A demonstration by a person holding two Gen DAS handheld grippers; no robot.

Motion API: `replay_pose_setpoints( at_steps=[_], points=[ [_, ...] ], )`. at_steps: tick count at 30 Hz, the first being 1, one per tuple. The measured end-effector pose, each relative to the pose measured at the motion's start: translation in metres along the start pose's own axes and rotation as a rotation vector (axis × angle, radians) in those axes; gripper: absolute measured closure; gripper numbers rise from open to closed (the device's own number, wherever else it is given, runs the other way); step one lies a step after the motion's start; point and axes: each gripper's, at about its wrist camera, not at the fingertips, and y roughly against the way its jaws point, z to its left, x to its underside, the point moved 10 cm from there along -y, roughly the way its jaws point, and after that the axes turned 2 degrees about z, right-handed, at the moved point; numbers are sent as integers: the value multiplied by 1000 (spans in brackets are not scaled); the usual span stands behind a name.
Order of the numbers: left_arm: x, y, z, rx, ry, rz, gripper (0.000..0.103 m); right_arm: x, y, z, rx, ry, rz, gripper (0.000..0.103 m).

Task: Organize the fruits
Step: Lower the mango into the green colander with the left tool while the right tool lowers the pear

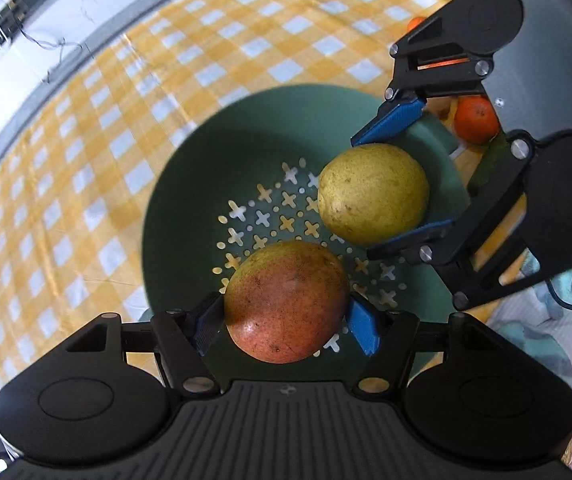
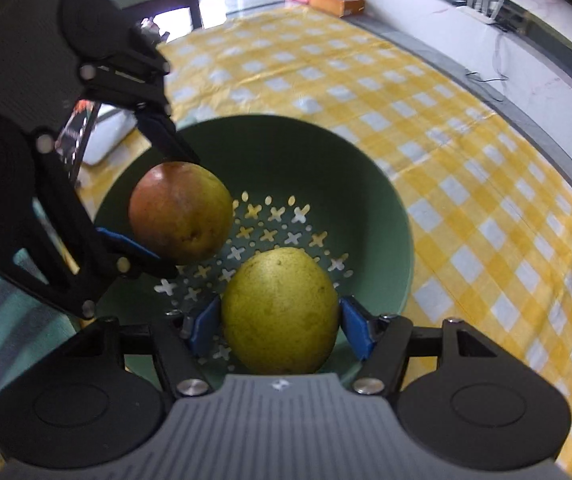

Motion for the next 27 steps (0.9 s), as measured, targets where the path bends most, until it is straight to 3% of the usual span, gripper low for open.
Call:
replay_pose_setpoints(
  at_steps=[13, 23, 27],
  points=[
    [8, -28, 0, 43, -20, 48, 26, -2, -26, 13, -24, 163, 75, 41],
    [8, -36, 5, 38, 13, 64, 23, -1, -24, 14, -19, 154, 82, 40],
    [10, -34, 3, 33, 6, 66, 20, -8, -17, 12, 13, 179, 43, 22]
  ],
)
